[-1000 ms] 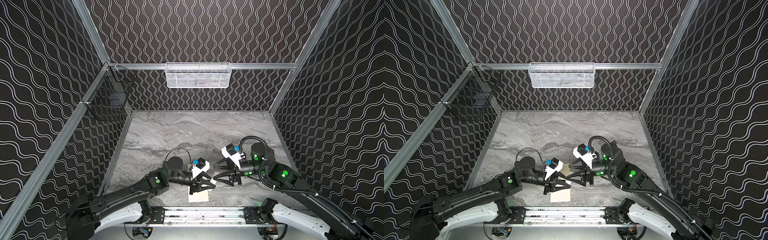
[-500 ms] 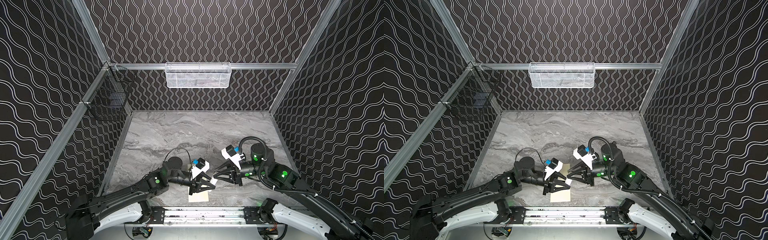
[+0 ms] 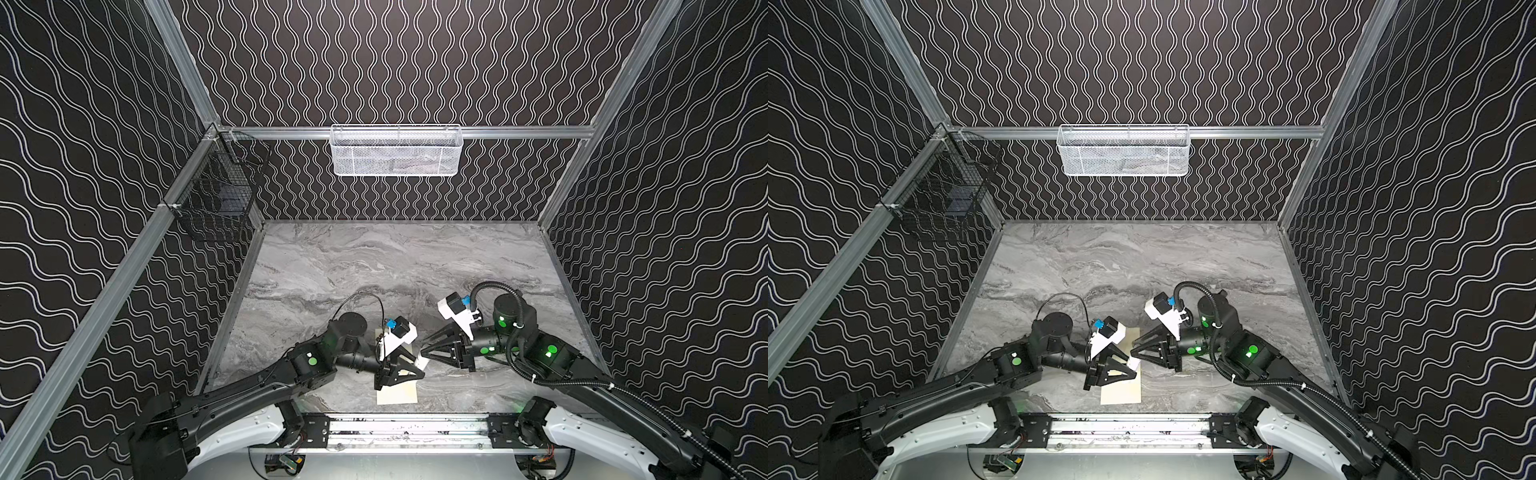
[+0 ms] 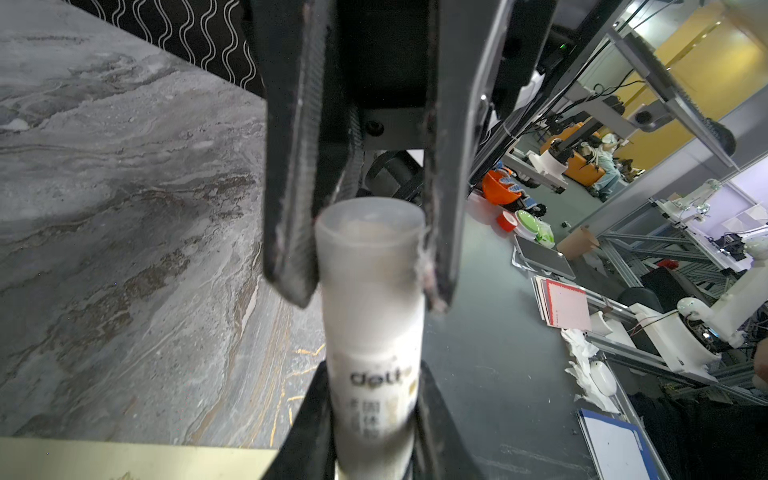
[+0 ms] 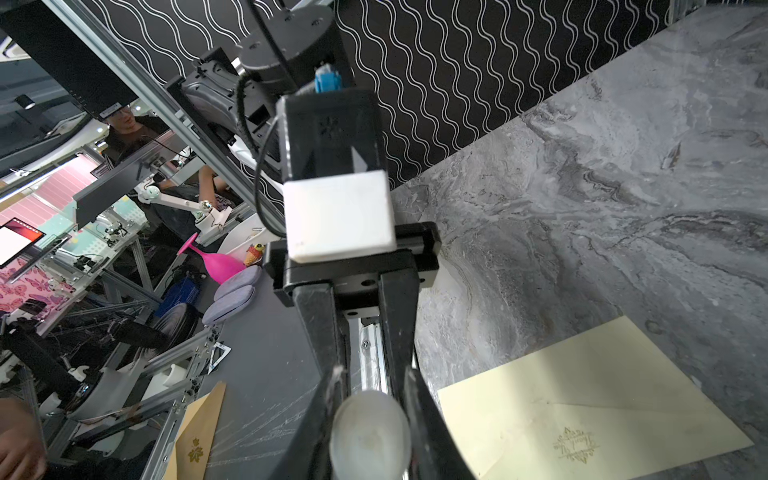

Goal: Place the letter into the envelope and seal it
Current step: 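Press the cap onto the glue stick with the right gripper, then open the right gripper and draw it back from the capped glue stick, then lower the capped glue stick upright onto the table and open the left gripper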

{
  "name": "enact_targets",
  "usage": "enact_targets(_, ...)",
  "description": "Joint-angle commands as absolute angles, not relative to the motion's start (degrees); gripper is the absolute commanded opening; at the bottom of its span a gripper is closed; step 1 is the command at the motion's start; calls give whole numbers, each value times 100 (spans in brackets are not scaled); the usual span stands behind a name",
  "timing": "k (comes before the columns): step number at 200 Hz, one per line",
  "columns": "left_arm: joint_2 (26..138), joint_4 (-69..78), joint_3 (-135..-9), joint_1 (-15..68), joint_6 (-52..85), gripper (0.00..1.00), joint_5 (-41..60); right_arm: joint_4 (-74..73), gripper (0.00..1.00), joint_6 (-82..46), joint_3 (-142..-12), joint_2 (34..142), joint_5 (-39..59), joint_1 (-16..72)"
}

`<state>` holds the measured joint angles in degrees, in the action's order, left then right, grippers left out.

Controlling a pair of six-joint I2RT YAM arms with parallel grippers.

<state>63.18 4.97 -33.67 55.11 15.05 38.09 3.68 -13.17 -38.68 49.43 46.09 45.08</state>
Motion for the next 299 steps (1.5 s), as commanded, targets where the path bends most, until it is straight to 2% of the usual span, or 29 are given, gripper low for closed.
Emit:
enact_targets(1,6233,1685,-3429,5374,1456,0,3325,475,2,-1723,-3588,5029,4871,4603)
enact_targets(23,6218,1663,-3346,5228,1528,0,3335,335,2,-1808,-3501,5171,4866,4634)
enact_targets(33,6180,1645,-3280,5171,1587,0,3305,563,6,-1705,-3644,5180,4805,4632)
enact_targets(45,6073,1474,-3198,5112,1641,0,3180,986,22,-1556,-3951,5100,4466,4610)
enact_targets(59,5920,1031,-3138,5106,1725,0,2771,1352,54,-1494,-4331,4928,3796,4571)
enact_targets(66,5839,703,-3146,5106,1828,0,2440,1310,65,-1637,-4393,4790,3322,4570)
enact_targets(75,5729,250,-3163,5111,1926,0,2101,1237,72,-1811,-4333,4576,2792,4560)
enact_targets(87,5580,-279,-3060,5106,2126,0,1662,1008,76,-2032,-4141,4226,2152,4555)
enact_targets(121,5703,-2284,-3530,5106,3092,0,275,855,81,-2764,-3421,3798,161,4560)
enact_targets(145,6370,-3514,-3955,5106,3822,0,-140,1111,81,-2982,-3252,4220,-539,4561)
enact_targets(169,6790,-4008,-3902,5115,4481,0,-190,1405,81,-3145,-3314,4692,-918,4560)
enact_targets(208,7035,-4048,-3649,5116,4857,0,-313,766,82,-3074,-2995,4870,-803,4558)
enact_targets(299,7723,-4284,-3517,5129,5453,0,-564,710,83,-3041,-2953,5145,-712,4557)
